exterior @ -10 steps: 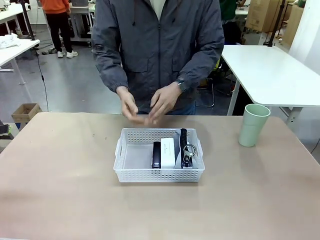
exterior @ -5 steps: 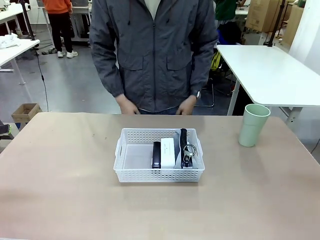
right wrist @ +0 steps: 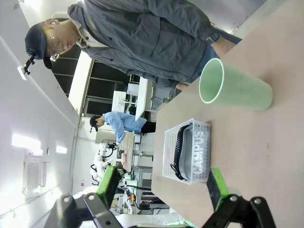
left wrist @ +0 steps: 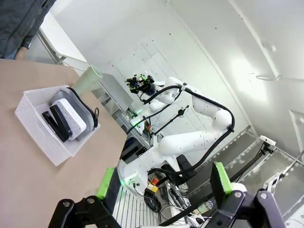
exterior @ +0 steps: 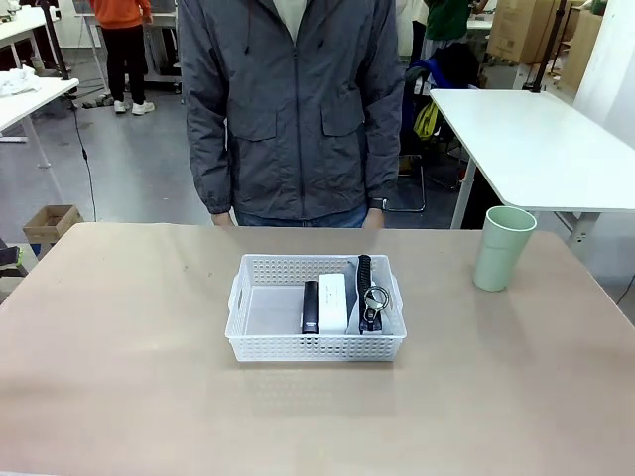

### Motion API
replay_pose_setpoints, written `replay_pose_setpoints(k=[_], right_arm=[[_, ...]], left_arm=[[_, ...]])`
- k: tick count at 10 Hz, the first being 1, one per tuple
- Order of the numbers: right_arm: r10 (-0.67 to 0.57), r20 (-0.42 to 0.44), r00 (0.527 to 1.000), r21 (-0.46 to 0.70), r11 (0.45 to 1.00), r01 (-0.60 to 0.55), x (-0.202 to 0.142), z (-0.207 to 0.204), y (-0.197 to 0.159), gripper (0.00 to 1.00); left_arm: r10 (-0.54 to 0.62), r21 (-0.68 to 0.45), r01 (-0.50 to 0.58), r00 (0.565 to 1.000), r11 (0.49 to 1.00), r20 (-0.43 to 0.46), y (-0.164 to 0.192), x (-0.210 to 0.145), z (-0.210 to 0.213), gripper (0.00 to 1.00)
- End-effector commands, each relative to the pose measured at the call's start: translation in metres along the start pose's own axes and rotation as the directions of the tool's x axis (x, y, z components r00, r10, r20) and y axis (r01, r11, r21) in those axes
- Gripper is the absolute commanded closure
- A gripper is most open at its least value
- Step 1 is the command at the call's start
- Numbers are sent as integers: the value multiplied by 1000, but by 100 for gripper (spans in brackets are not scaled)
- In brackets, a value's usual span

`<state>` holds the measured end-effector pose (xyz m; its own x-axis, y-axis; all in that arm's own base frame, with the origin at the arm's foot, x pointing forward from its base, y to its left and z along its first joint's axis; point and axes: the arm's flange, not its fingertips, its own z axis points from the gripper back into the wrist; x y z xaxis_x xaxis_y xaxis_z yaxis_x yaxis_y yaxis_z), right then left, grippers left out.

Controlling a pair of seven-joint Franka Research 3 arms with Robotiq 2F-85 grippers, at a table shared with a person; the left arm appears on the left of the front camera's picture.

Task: Efficiently arrange items inside the basket to fit them all.
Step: Pick up the Reusable plastic cup and place it inside the Organizing basket.

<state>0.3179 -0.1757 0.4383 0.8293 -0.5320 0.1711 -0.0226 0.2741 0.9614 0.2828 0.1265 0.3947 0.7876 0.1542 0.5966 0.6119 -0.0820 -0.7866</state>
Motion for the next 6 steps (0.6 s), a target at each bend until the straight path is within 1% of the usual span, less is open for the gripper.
replay_pose_setpoints(k=[1,3,4,5,6], right_arm=[[7,0,1000,8,1000,-7,0,1,1,0],[0,0,1000,0,1000,0,0,0,0,0],[213,37,976,-12,977,-213,5,-15,5,0],[348,-48,936,-1,937,-348,8,-30,3,0],[454,-89,887,-18,889,-457,15,-38,-5,0]], left_arm=[[12,1,-12,1000,1000,21,-7,-7,-13,0],[12,1,-12,1000,1000,21,-7,-7,-13,0],[12,1,-12,1000,1000,21,-7,-7,-13,0],[12,1,-12,1000,1000,21,-7,-7,-13,0],[12,1,-12,1000,1000,21,-7,-7,-13,0]])
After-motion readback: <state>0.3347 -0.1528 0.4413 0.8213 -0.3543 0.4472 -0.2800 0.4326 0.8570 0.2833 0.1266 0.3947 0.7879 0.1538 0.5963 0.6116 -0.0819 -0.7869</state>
